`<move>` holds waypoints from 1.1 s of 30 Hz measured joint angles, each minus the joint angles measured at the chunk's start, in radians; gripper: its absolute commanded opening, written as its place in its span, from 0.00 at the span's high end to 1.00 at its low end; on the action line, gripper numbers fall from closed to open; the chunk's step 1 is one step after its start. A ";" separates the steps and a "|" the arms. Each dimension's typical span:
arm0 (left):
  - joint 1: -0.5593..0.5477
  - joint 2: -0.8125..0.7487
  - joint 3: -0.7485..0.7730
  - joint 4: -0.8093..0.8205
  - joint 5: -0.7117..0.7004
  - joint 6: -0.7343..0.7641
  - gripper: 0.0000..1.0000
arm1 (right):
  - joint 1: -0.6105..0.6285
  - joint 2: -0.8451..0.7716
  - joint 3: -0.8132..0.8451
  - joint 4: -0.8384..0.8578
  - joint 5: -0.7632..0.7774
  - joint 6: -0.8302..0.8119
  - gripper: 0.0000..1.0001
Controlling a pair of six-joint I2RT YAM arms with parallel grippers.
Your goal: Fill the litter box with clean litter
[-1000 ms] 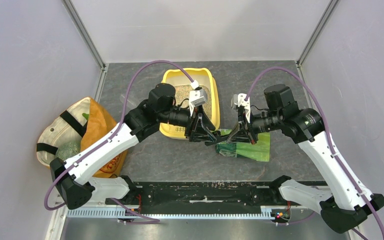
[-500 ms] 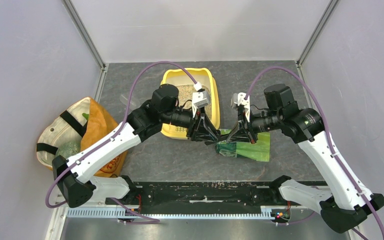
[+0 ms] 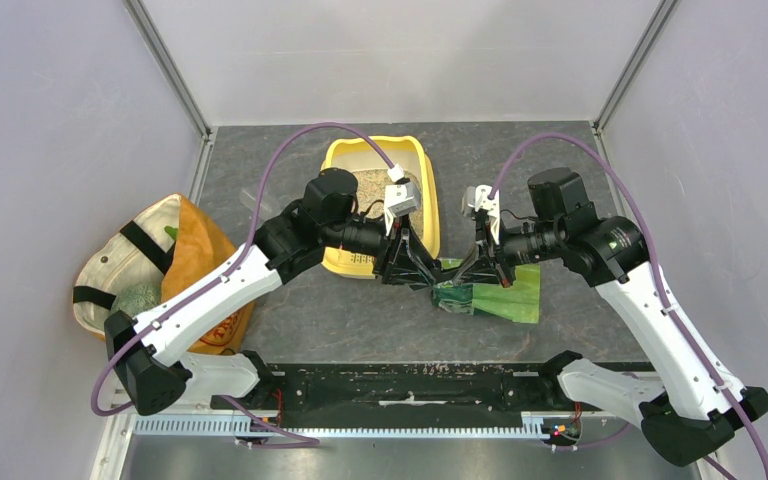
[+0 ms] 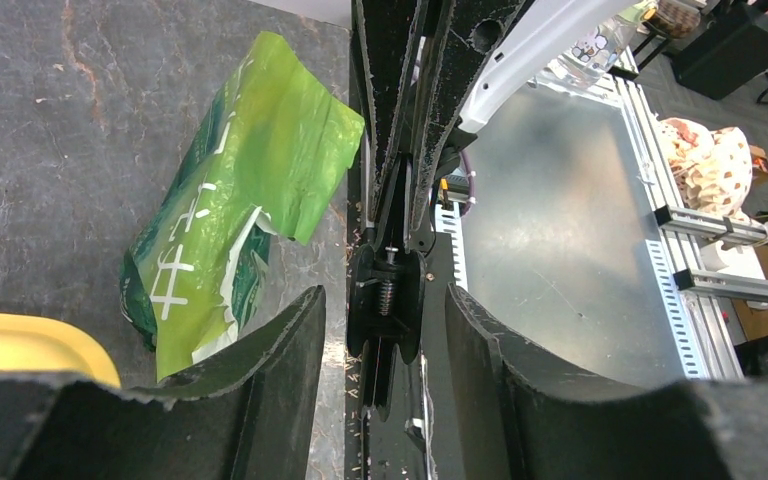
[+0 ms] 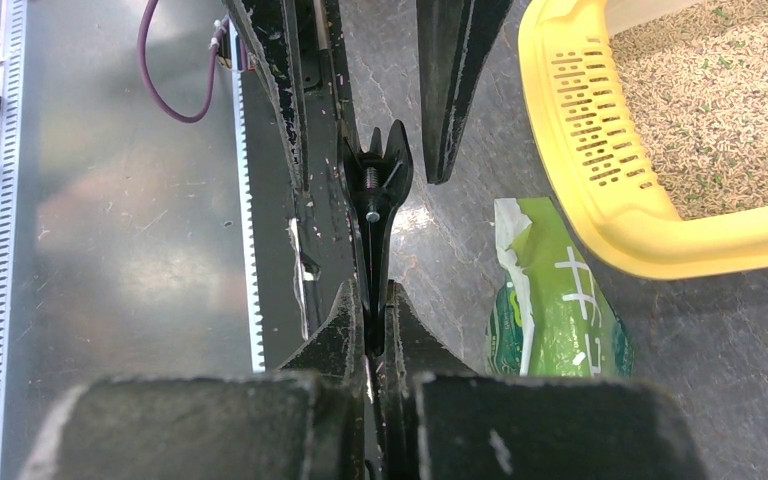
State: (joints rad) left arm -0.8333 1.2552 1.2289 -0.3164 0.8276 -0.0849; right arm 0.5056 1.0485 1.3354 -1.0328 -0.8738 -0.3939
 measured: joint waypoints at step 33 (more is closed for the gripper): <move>0.072 0.121 0.111 -0.207 -0.062 0.331 0.98 | -0.281 0.079 0.115 -0.227 0.110 -0.131 0.21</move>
State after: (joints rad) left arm -0.7612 1.3758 1.3396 -0.5236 0.7658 0.2462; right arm 0.2245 1.1278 1.4506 -1.2602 -0.7635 -0.5251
